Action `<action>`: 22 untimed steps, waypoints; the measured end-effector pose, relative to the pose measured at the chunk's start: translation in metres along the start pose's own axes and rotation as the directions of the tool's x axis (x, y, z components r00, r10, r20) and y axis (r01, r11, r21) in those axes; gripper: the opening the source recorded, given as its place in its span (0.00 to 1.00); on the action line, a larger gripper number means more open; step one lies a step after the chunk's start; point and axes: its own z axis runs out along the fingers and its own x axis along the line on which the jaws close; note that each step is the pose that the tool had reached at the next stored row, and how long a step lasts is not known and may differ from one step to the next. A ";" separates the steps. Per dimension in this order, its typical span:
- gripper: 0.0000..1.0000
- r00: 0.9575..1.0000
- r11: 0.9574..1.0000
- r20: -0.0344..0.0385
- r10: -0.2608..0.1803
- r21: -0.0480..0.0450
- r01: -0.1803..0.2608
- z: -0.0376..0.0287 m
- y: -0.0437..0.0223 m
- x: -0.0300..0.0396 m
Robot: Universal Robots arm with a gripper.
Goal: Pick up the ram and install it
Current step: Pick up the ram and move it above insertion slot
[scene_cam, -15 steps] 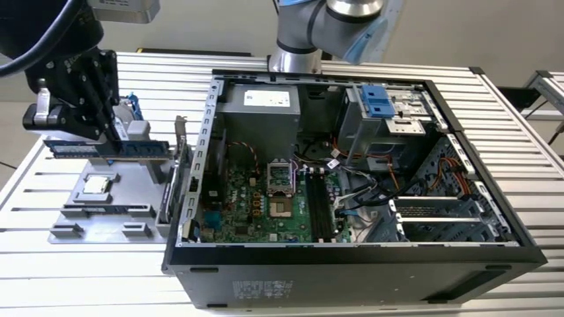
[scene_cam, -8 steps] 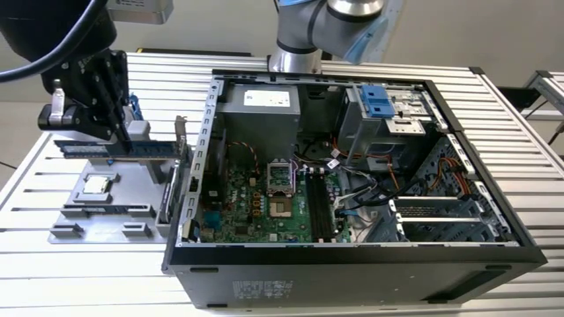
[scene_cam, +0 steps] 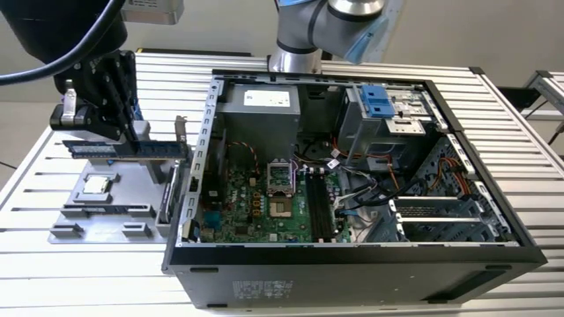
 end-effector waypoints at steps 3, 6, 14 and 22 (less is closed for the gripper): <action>0.00 1.000 1.000 0.000 0.000 0.000 0.000 0.0001 0.0034 0.0000; 0.00 1.000 1.000 0.000 0.000 0.000 0.000 0.0001 0.0068 0.0000; 0.00 1.000 1.000 0.000 0.000 0.000 0.000 0.0003 0.0162 0.0000; 0.00 1.000 1.000 0.000 0.000 0.000 0.000 0.0005 0.0262 0.0000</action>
